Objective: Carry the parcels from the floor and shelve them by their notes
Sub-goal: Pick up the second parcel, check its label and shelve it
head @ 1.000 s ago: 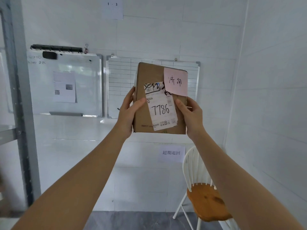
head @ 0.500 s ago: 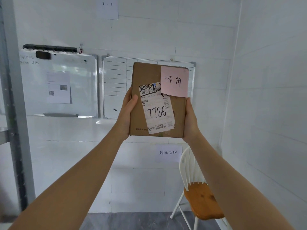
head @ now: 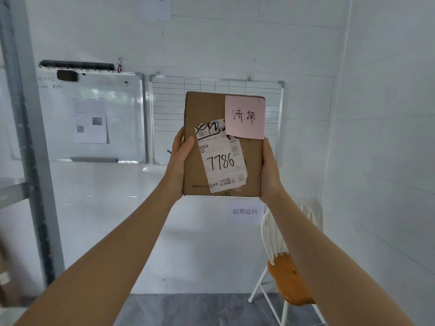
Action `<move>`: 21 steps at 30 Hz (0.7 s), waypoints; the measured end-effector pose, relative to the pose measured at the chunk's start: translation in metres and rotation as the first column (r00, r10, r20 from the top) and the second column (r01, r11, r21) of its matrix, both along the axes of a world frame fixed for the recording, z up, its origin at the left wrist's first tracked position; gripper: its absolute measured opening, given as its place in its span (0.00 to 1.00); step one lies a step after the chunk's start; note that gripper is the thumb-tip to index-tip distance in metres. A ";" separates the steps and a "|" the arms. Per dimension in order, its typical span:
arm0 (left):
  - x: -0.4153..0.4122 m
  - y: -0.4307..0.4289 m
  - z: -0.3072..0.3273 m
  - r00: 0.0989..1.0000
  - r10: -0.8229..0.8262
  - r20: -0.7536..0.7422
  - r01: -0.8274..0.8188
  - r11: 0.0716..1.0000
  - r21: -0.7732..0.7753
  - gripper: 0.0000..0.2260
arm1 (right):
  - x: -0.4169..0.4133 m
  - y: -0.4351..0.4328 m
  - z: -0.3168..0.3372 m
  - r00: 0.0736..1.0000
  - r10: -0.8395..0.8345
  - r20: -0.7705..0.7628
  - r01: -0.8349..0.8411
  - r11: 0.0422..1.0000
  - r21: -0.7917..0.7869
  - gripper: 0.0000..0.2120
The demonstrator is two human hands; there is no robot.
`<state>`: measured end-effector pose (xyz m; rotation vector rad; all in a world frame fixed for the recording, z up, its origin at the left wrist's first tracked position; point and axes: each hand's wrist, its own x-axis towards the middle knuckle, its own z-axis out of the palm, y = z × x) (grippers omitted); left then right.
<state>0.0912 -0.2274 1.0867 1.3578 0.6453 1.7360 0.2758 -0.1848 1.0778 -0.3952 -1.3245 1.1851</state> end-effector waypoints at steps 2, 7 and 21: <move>-0.007 -0.002 -0.004 1.000 -0.001 -0.010 0.001 1.000 0.002 0.22 | -0.007 0.000 -0.005 1.000 0.019 -0.003 -0.019 1.000 0.014 0.29; -0.020 -0.013 -0.007 0.998 0.038 -0.041 -0.039 0.999 -0.003 0.25 | -0.024 -0.001 -0.010 1.000 0.026 -0.005 -0.026 0.999 0.029 0.31; -0.049 -0.072 -0.014 0.886 0.463 -0.018 -0.463 0.886 0.009 0.26 | -0.088 0.001 -0.011 0.884 0.467 -0.016 -0.467 0.884 0.013 0.30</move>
